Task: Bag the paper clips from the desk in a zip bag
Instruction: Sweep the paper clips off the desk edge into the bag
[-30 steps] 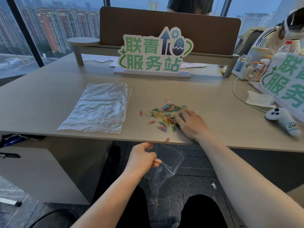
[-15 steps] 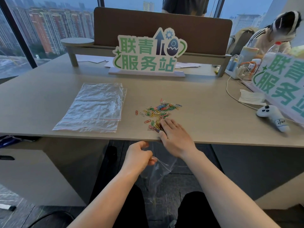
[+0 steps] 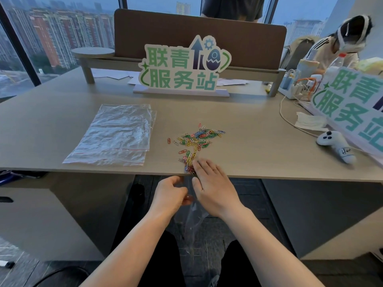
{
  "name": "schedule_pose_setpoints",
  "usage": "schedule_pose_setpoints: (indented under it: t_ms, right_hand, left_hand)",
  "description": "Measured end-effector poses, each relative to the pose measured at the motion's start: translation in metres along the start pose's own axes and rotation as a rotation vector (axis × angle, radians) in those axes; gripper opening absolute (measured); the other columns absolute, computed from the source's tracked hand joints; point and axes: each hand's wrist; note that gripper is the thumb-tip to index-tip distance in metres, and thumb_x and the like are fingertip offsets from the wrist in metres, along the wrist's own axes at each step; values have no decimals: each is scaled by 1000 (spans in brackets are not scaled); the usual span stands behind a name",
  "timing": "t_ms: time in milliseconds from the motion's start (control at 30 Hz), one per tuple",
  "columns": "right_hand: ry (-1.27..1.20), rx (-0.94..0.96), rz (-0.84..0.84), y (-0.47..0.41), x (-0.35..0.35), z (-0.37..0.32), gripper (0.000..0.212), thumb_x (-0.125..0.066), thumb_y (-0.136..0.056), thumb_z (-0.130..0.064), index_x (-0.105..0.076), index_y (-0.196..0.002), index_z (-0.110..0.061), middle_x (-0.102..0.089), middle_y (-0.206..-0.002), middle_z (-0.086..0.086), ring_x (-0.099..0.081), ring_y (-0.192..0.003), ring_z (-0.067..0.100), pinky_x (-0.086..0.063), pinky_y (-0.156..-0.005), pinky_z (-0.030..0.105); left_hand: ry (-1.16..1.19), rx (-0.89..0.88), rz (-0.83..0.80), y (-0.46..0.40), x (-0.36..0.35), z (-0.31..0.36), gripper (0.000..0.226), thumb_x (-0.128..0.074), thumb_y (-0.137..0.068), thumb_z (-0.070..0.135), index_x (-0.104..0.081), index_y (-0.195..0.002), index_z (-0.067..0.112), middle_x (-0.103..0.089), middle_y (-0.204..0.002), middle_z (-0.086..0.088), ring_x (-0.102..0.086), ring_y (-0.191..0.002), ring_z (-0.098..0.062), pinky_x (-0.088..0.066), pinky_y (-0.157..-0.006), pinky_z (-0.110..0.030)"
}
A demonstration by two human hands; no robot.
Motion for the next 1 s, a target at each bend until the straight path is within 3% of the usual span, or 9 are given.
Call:
schedule_pose_setpoints:
  t_ms: [167, 267, 333, 433, 633, 733, 833, 1000]
  right_hand:
    - [-27, 6, 9, 10, 0, -4, 54, -20, -102, -36, -12, -154, -23, -6, -163, -5, 4, -148, 9, 4, -120, 32]
    - [-26, 10, 15, 17, 1, -9, 53, -21, -102, -35, -15, -154, -23, -8, -162, -5, 3, -148, 9, 4, -120, 32]
    - [-26, 15, 21, 21, 0, -12, 53, -21, -102, -34, -16, -153, -24, -9, -162, -5, 3, -148, 9, 4, -120, 32]
    - [-48, 27, 49, 26, 0, -14, 52, -23, -102, -33, -20, -153, -23, -14, -162, -5, -2, -148, 9, 1, -120, 32]
    - [-224, 70, 163, 32, 5, -18, 45, -33, -101, -20, -38, -146, -15, -42, -150, -2, -27, -141, 10, -18, -114, 22]
    - [-301, 47, 235, 18, 10, -11, 45, -36, -99, -16, -42, -143, -16, -50, -142, -3, -34, -135, 10, -31, -108, 26]
    - [-233, 9, 208, -10, 15, 1, 48, -35, -98, -15, -37, -146, -14, -38, -152, 1, -26, -142, 14, -22, -115, 28]
    - [-111, -72, 28, -56, 19, 13, 55, -31, -100, -28, -18, -153, -19, -6, -163, 2, 0, -149, 21, -5, -120, 35]
  left_hand:
    - [44, -2, -11, 1, 0, 1, 37, -51, -85, -10, -64, -85, 25, -67, -87, 4, -69, -70, -20, -61, -72, -40]
    - [58, -1, -13, -1, 1, -1, 37, -51, -82, -10, -69, -88, 22, -70, -89, -1, -71, -80, -25, -61, -75, -45]
    - [67, -2, -5, 0, 1, -1, 41, -51, -81, -11, -66, -85, 26, -69, -87, 3, -70, -76, -22, -61, -71, -41]
    - [68, -13, -16, 2, 1, 0, 39, -51, -81, -11, -66, -98, 21, -69, -91, -1, -68, -74, -19, -61, -69, -37]
    - [91, 3, -18, 3, 2, 1, 37, -50, -80, -13, -69, -93, 16, -71, -87, -2, -71, -72, -23, -62, -71, -41]
    - [83, 14, -4, 2, 2, 1, 36, -49, -81, -14, -64, -98, 14, -65, -92, 10, -70, -69, -25, -61, -70, -37]
    - [55, 33, 2, -1, 4, 0, 52, -50, -84, -12, -51, -132, 6, -55, -126, -1, -69, -66, -23, -61, -66, -30]
    - [54, 52, 12, 0, 7, 1, 50, -50, -85, -13, -50, -132, 2, -54, -127, -5, -67, -61, -18, -59, -61, -26]
Point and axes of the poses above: each hand's wrist, its own y-axis away from the middle knuckle, its own x-axis out of the back of the hand, z = x × y
